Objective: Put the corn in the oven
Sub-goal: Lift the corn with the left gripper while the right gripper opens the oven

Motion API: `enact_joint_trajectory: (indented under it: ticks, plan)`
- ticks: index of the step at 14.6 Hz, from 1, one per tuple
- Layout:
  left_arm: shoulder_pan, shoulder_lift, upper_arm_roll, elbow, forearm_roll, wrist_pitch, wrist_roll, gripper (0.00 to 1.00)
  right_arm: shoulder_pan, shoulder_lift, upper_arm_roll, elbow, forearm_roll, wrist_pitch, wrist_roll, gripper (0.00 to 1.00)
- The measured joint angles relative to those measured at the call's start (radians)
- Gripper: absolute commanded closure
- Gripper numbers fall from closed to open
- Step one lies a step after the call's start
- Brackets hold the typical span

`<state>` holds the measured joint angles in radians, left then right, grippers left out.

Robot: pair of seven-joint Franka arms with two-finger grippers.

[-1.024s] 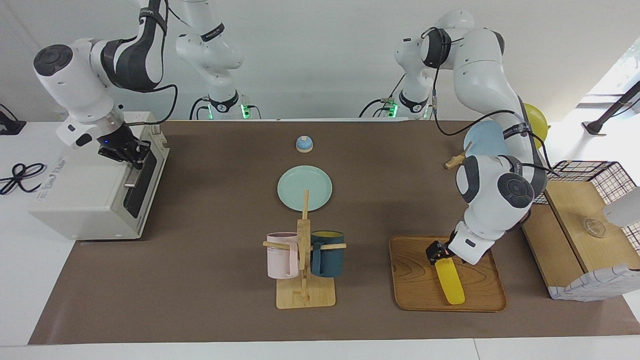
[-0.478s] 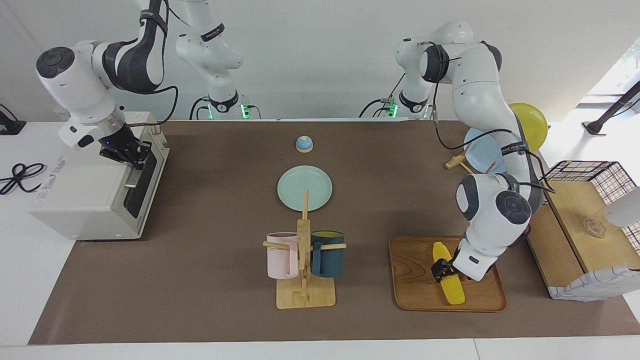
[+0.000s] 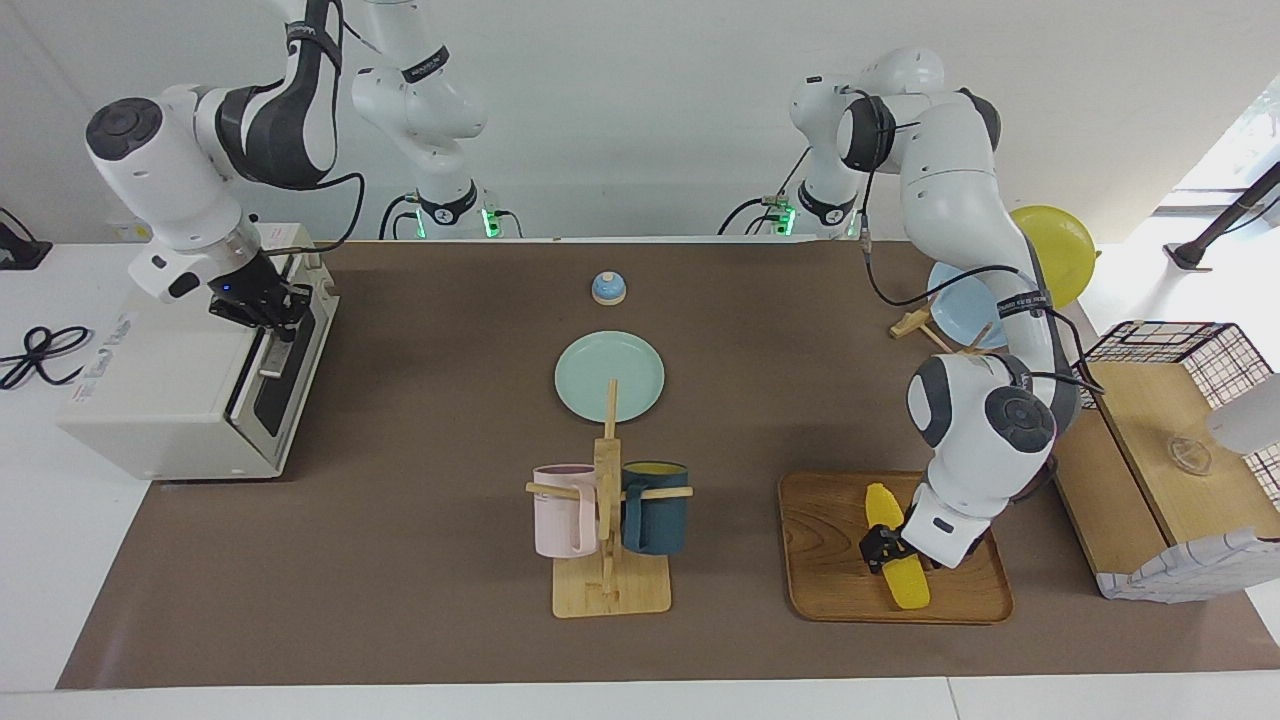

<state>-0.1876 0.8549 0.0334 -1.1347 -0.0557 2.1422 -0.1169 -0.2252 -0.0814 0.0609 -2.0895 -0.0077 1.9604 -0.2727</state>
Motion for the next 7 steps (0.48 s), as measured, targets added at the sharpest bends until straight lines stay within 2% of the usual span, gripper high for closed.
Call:
enact_joint_trajectory:
  ticks: [1, 5, 7]
  plan:
    - [0.0, 0.0, 0.0, 0.003, 0.0, -0.002, 0.0, 1.0, 0.016, 0.001, 0.002, -0.013, 0.006, 0.013, 0.011, 1.0]
    - [-0.001, -0.006, 0.0, 0.016, -0.003, -0.036, -0.001, 1.0, 0.073, 0.039, 0.013, -0.057, 0.031, 0.074, 0.073, 1.0]
    - [-0.004, -0.041, -0.001, 0.023, -0.029, -0.074, -0.02, 1.0, 0.1, 0.072, 0.017, -0.073, 0.033, 0.11, 0.104, 1.0]
